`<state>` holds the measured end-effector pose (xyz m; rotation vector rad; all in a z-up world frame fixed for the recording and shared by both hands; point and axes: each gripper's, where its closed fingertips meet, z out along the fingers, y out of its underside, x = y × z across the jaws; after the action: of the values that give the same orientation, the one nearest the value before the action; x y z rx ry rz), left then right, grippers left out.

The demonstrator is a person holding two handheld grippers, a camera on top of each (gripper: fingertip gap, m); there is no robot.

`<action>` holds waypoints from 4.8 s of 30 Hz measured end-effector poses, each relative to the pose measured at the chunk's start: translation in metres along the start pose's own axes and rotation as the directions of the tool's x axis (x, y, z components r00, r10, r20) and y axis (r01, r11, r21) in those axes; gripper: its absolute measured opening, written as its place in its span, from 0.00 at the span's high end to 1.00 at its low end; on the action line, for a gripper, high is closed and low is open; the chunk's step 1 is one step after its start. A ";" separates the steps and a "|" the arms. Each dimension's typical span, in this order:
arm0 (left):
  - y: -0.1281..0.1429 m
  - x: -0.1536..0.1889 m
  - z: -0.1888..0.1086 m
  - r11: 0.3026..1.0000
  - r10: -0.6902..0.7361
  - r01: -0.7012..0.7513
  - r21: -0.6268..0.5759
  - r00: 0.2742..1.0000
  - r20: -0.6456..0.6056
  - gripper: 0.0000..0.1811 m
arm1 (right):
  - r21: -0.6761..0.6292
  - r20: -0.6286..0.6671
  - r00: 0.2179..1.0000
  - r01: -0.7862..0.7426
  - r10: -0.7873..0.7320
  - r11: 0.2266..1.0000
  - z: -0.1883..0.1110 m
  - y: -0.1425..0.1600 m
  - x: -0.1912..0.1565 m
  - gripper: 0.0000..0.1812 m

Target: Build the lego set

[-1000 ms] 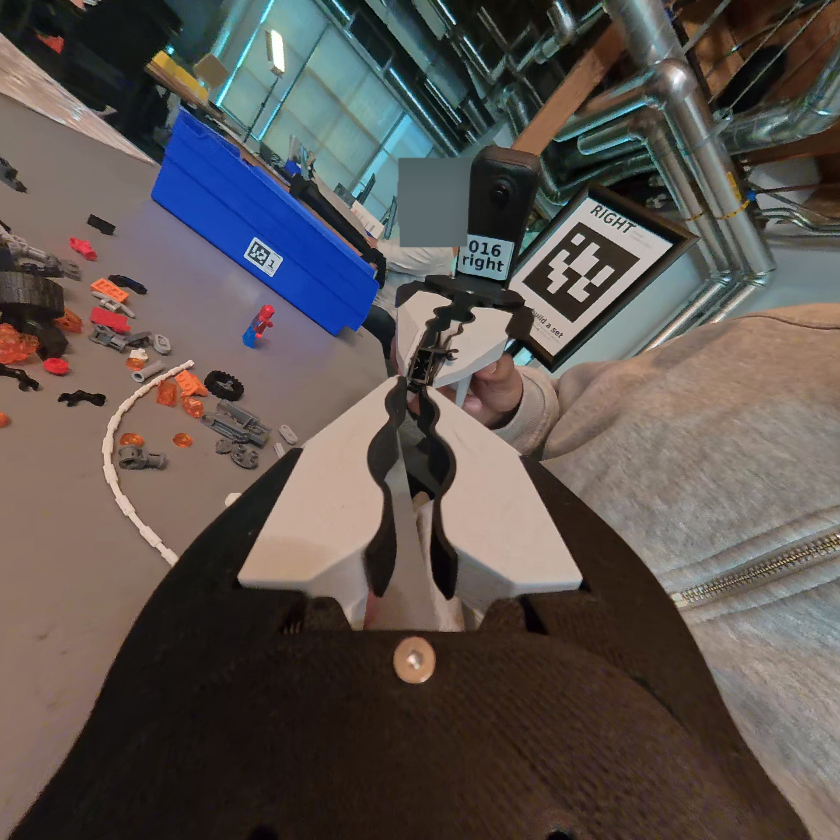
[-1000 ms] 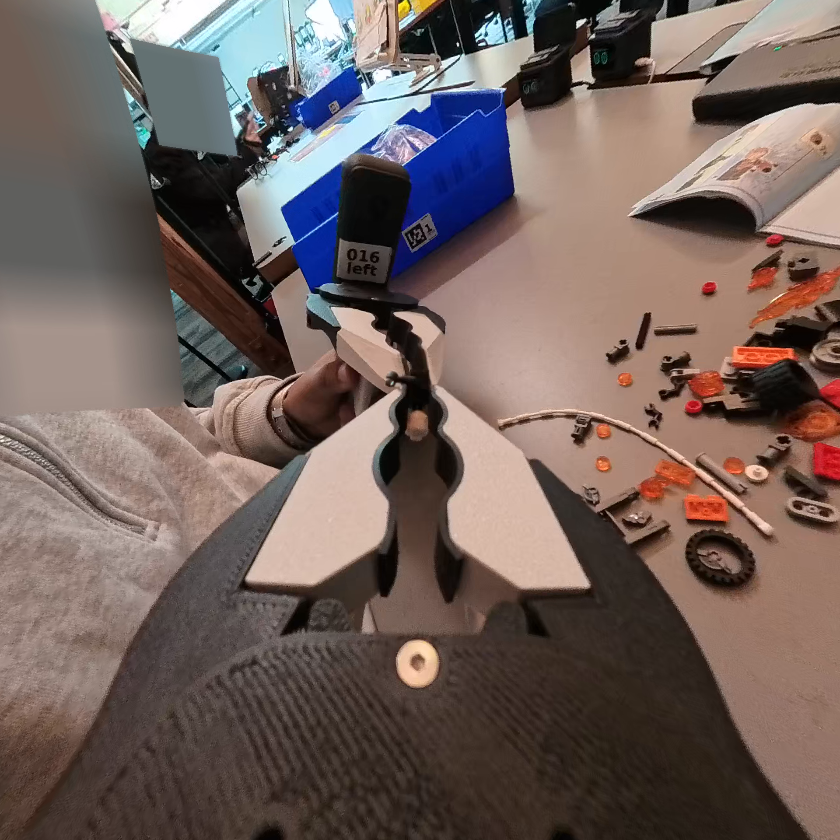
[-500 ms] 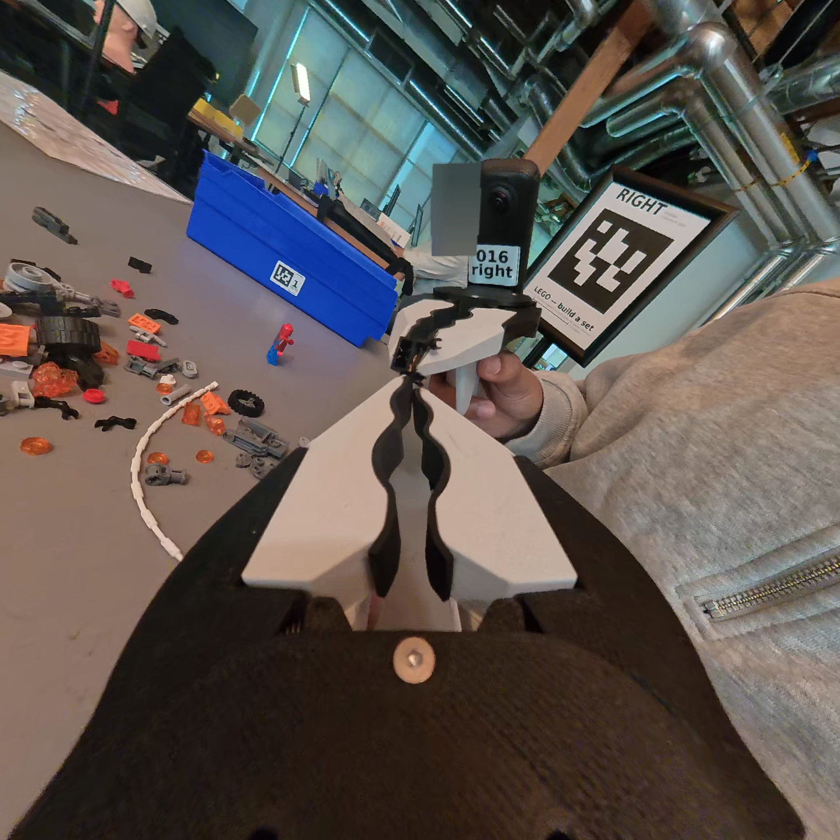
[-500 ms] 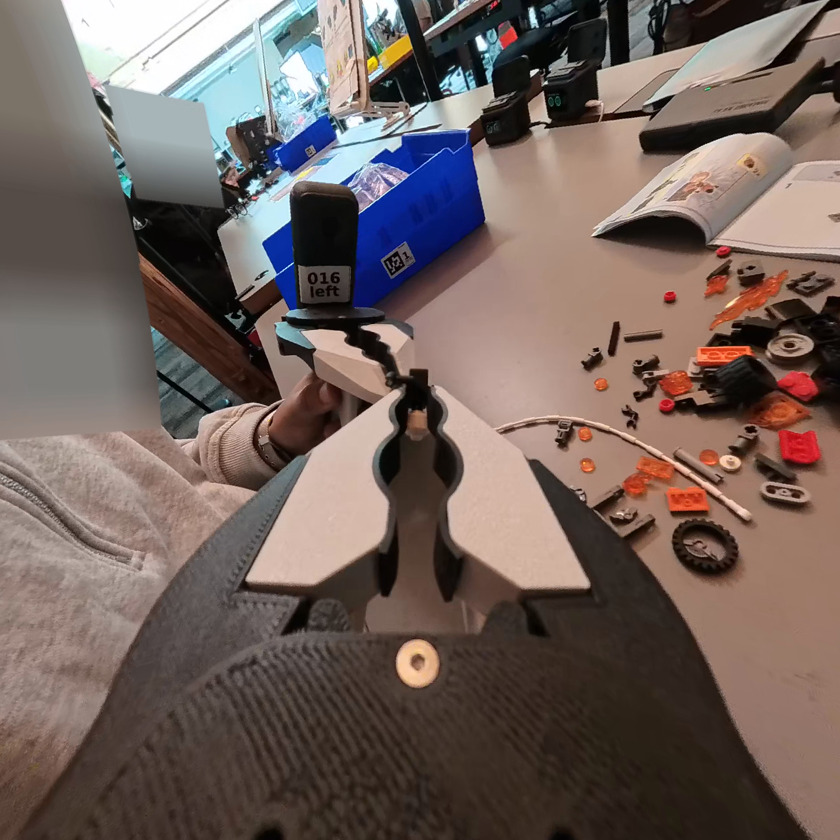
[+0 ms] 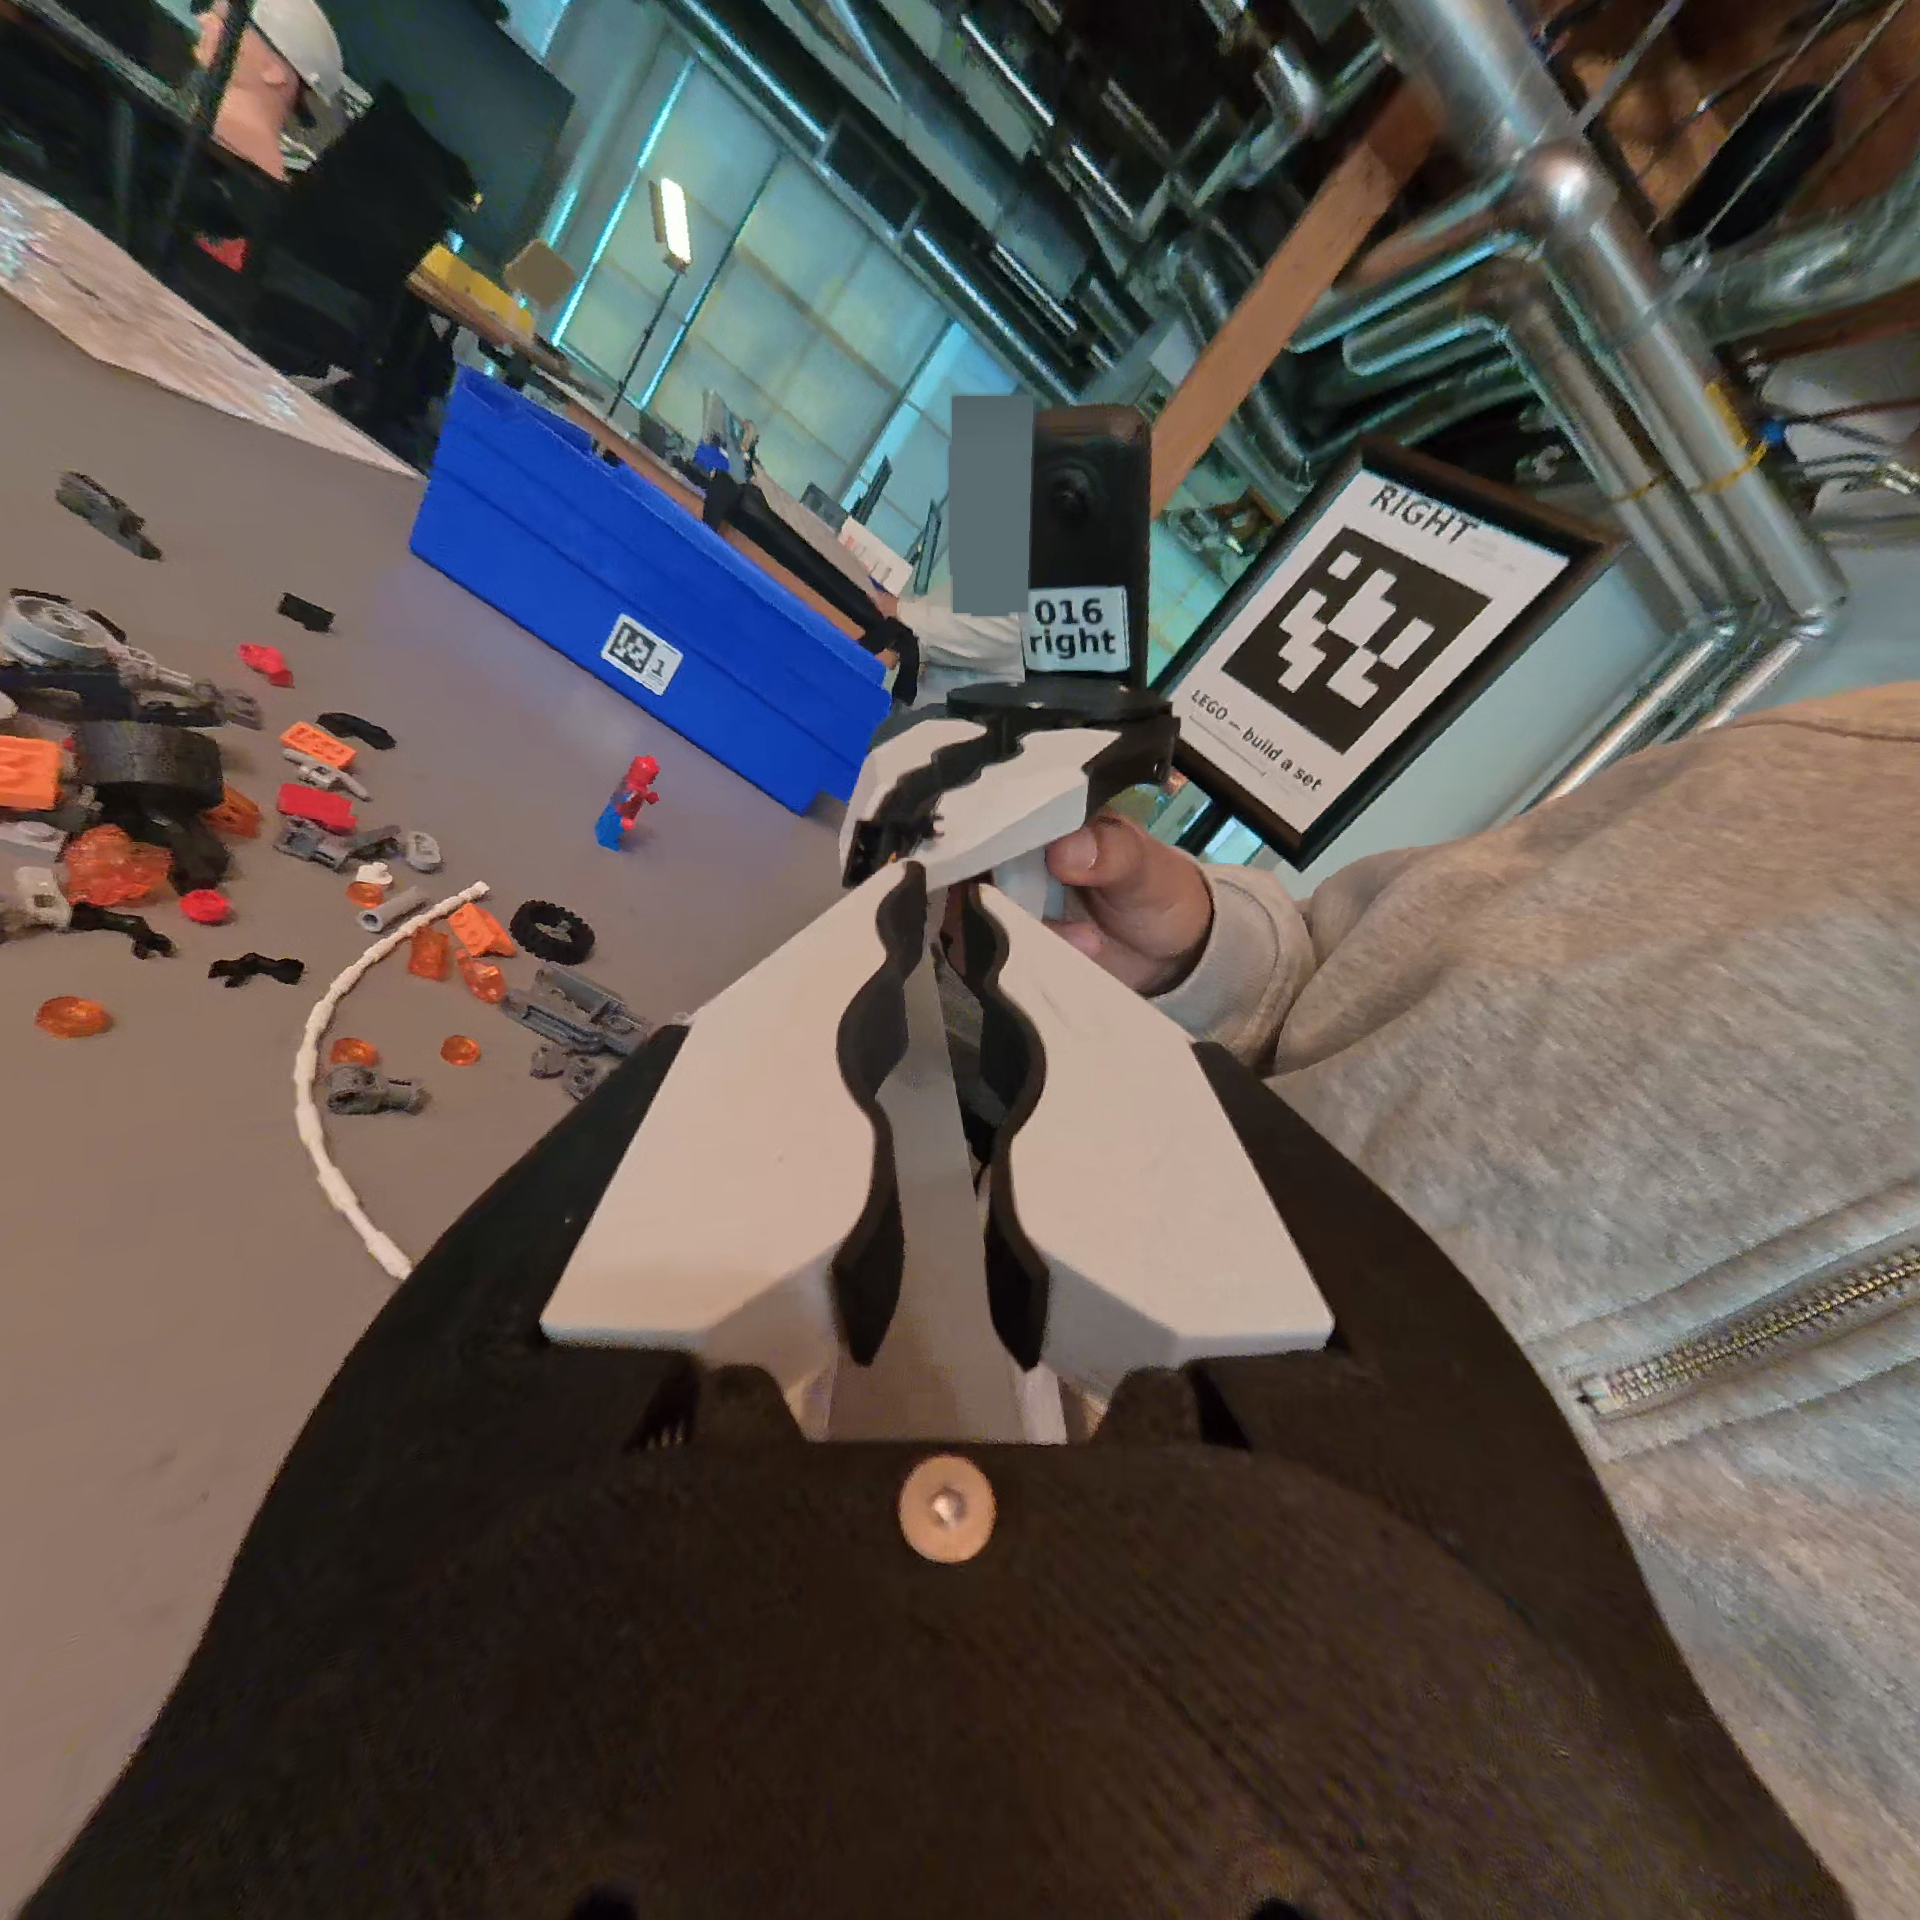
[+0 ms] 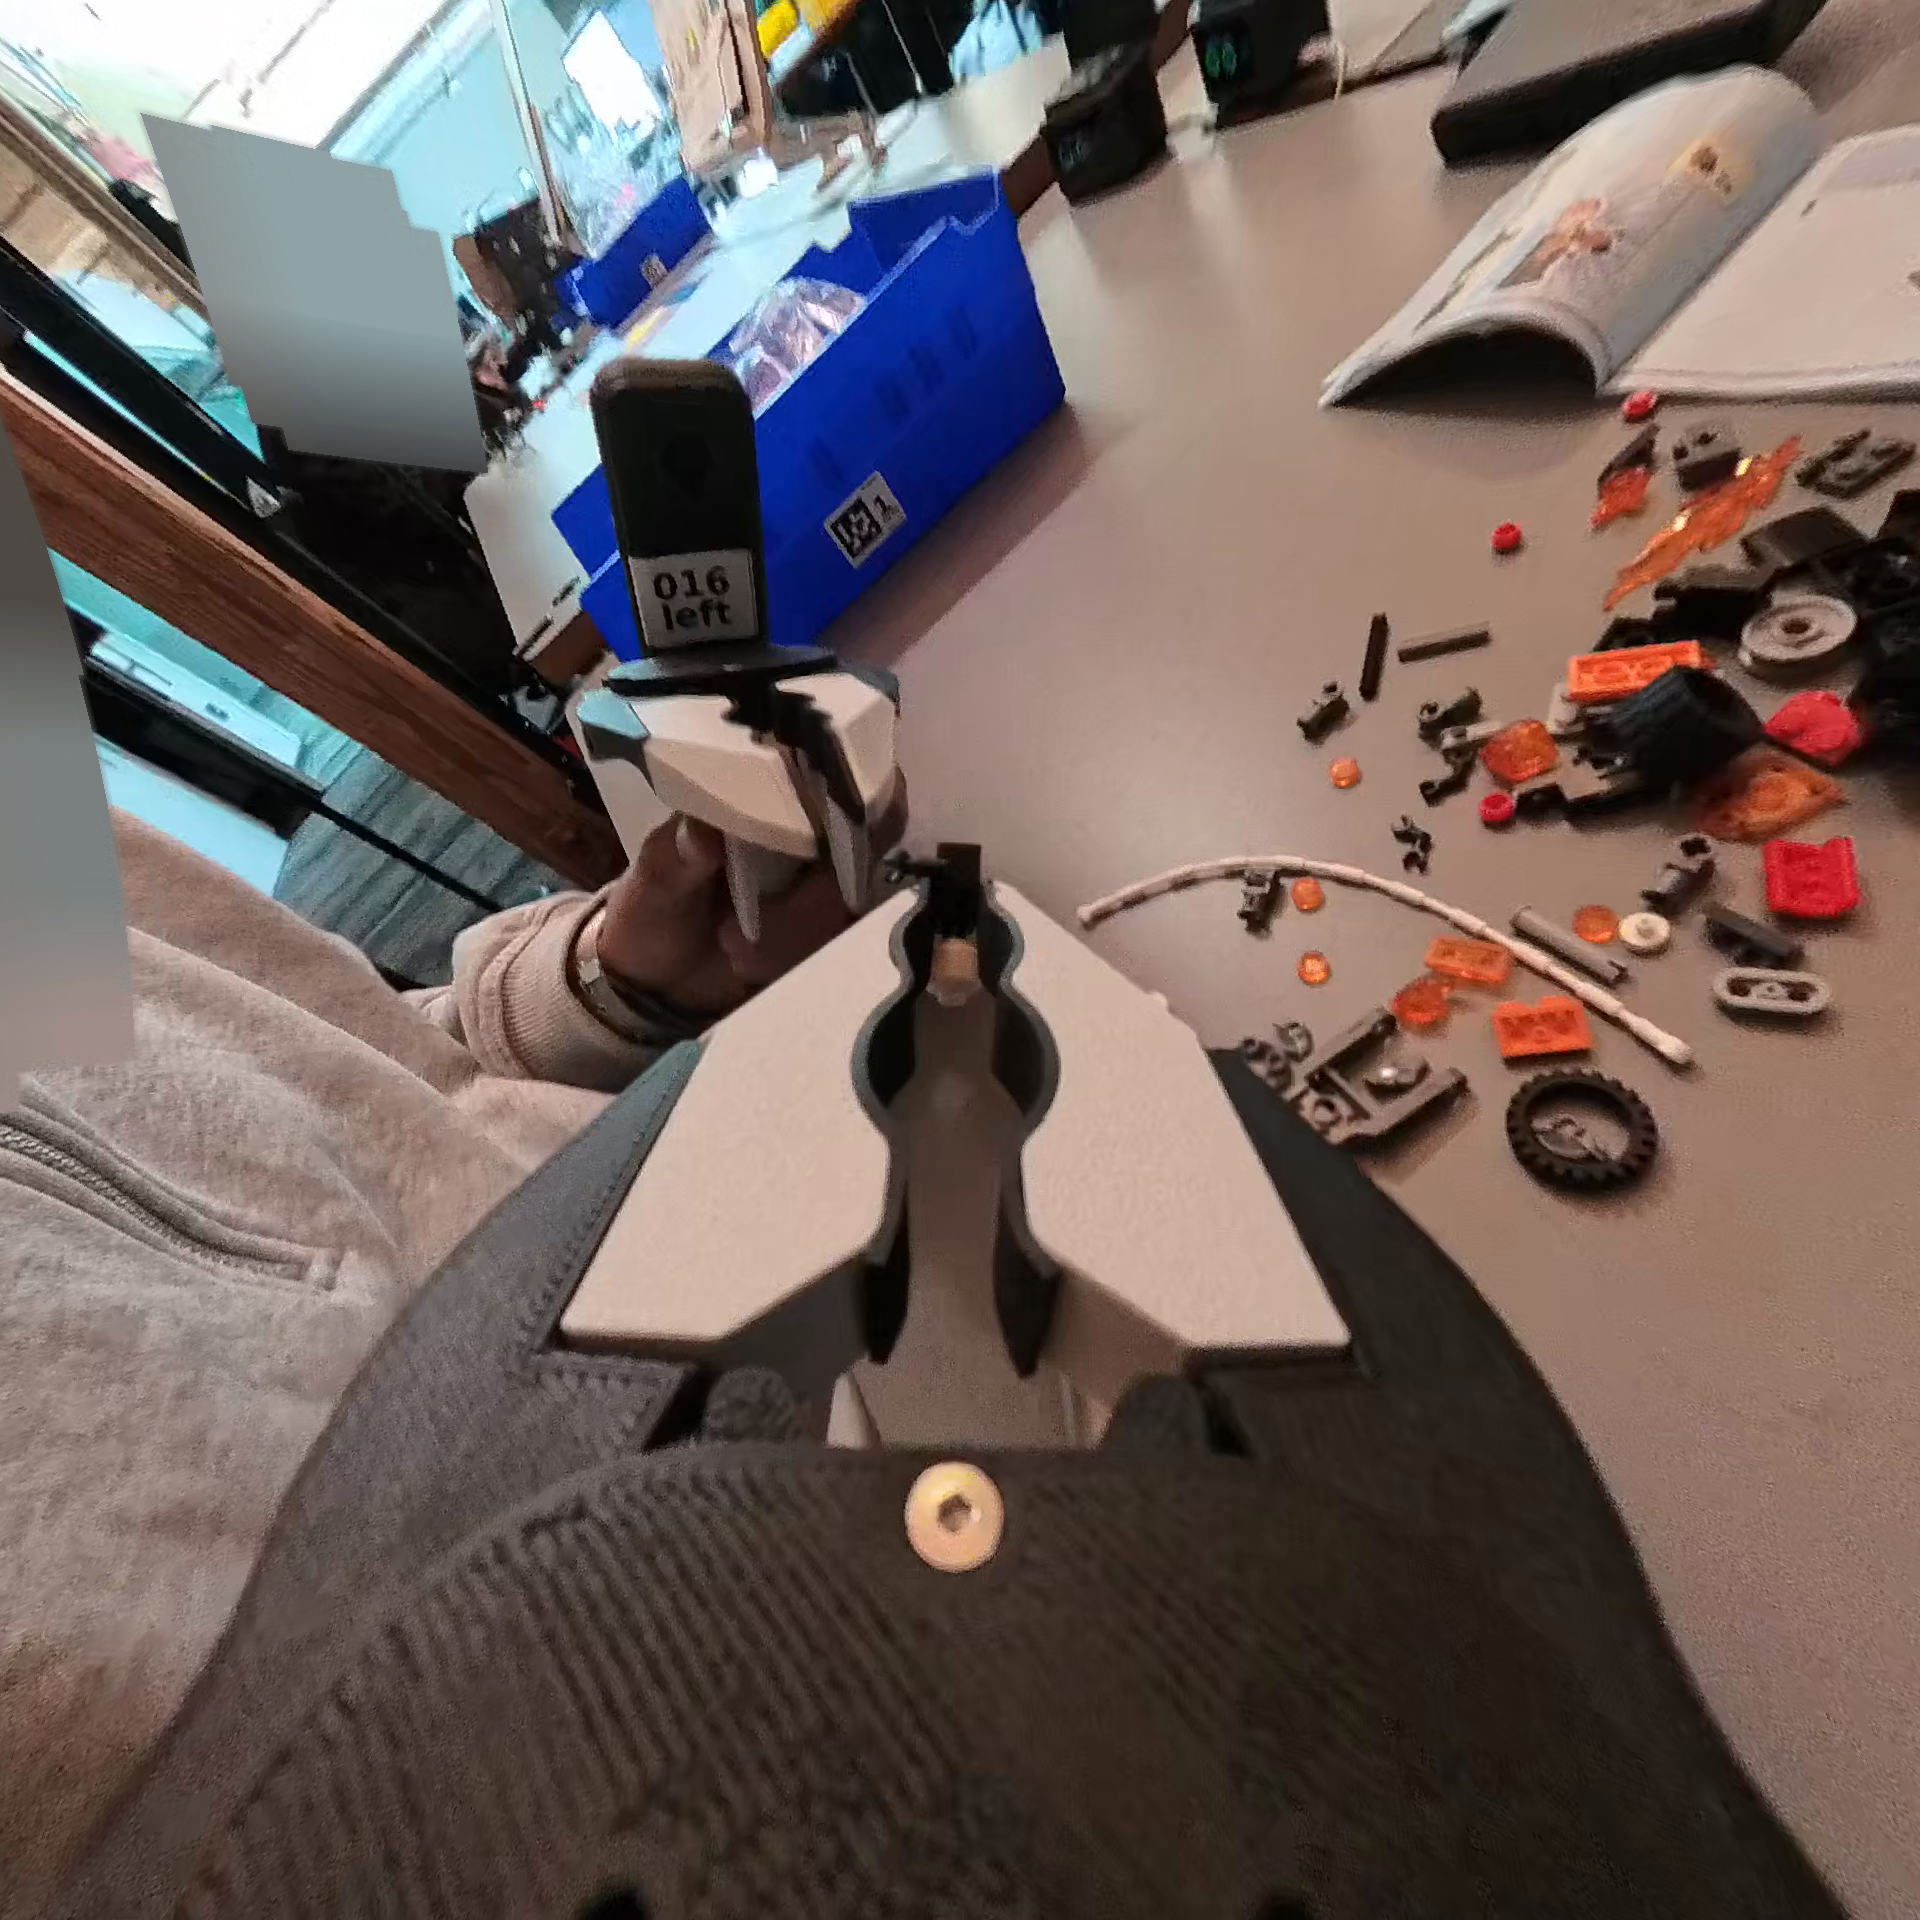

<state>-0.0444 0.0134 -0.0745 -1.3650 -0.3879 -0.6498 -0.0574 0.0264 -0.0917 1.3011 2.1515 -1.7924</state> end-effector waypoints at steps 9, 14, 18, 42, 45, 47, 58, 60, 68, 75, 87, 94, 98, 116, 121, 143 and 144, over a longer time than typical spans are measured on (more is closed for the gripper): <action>0.014 -0.006 0.006 0.994 0.059 -0.054 -0.095 0.997 0.055 0.97 | -0.582 -0.133 0.987 -0.007 -0.087 0.813 -0.025 0.080 0.028 0.96; 0.015 -0.007 0.006 0.995 0.026 -0.022 -0.095 0.999 0.039 0.97 | -0.905 -0.150 0.933 0.003 -0.326 0.425 -0.074 0.109 0.048 0.96; 0.016 -0.007 0.006 0.994 0.029 -0.025 -0.104 0.999 0.043 0.97 | -0.975 -0.135 0.891 -0.042 -0.434 0.217 -0.094 0.111 0.062 0.96; 0.019 -0.008 0.007 0.993 -0.028 0.030 -0.113 0.999 0.023 0.98 | -0.774 -0.155 0.905 0.139 -0.397 0.618 -0.097 0.073 0.053 0.94; 0.019 -0.008 0.007 0.993 -0.022 0.025 -0.114 0.999 0.026 0.98 | -0.793 -0.120 0.892 0.177 -0.436 0.582 -0.096 0.082 0.053 0.93; 0.018 -0.008 0.007 0.994 -0.021 0.024 -0.111 0.999 0.025 0.98 | -0.809 -0.105 0.874 0.202 -0.474 0.552 -0.096 0.087 0.056 0.93; 0.017 -0.007 0.006 0.994 -0.035 0.037 -0.101 0.999 0.017 0.98 | -0.867 -0.051 0.841 0.230 -0.538 0.442 -0.092 0.098 0.061 0.94; 0.017 -0.007 0.006 0.994 -0.039 0.040 -0.099 0.999 0.016 0.98 | -0.870 -0.041 0.841 0.236 -0.539 0.433 -0.091 0.099 0.062 0.95; 0.016 -0.007 0.005 0.994 -0.052 0.053 -0.095 0.999 0.010 0.98 | -0.892 -0.010 0.842 0.236 -0.539 0.386 -0.091 0.100 0.061 0.95; 0.016 -0.007 0.005 0.994 -0.059 0.059 -0.092 0.998 0.007 0.98 | -0.908 -0.002 0.855 0.216 -0.519 0.360 -0.092 0.100 0.061 0.96; 0.017 -0.007 0.006 0.993 -0.072 0.072 -0.093 0.997 0.001 0.97 | -0.913 -0.004 0.861 0.204 -0.509 0.353 -0.090 0.103 0.063 0.96; 0.016 -0.006 0.006 0.993 -0.084 0.083 -0.086 0.996 -0.006 0.94 | -0.490 -0.010 0.971 0.205 -0.241 0.847 -0.051 0.031 0.021 0.96; 0.013 -0.012 0.005 0.996 -0.045 0.049 -0.072 0.998 0.050 0.81 | -0.184 0.125 0.986 0.135 -0.113 0.974 -0.035 0.001 0.000 0.96; 0.019 -0.022 0.050 0.713 0.647 -0.581 -0.393 0.761 0.048 0.73 | 0.145 0.523 0.818 -0.362 0.239 0.921 -0.047 0.000 0.019 0.96; 0.029 -0.028 0.060 0.700 0.635 -0.579 -0.417 0.772 -0.004 0.88 | 0.130 0.513 0.812 -0.394 0.278 0.910 -0.050 0.004 0.026 0.96; 0.027 -0.021 0.054 0.723 0.625 -0.578 -0.378 0.781 0.001 0.93 | 0.080 0.558 0.776 -0.403 0.294 0.912 -0.046 0.007 0.020 0.96; 0.027 -0.020 0.054 0.727 0.619 -0.575 -0.375 0.786 -0.003 0.93 | 0.094 0.562 0.778 -0.397 0.280 0.913 -0.047 0.006 0.019 0.96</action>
<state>-0.0368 0.0719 -0.0972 -1.7707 0.1043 -0.0850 -0.0448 0.0762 -0.0910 0.9669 1.3631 -1.9540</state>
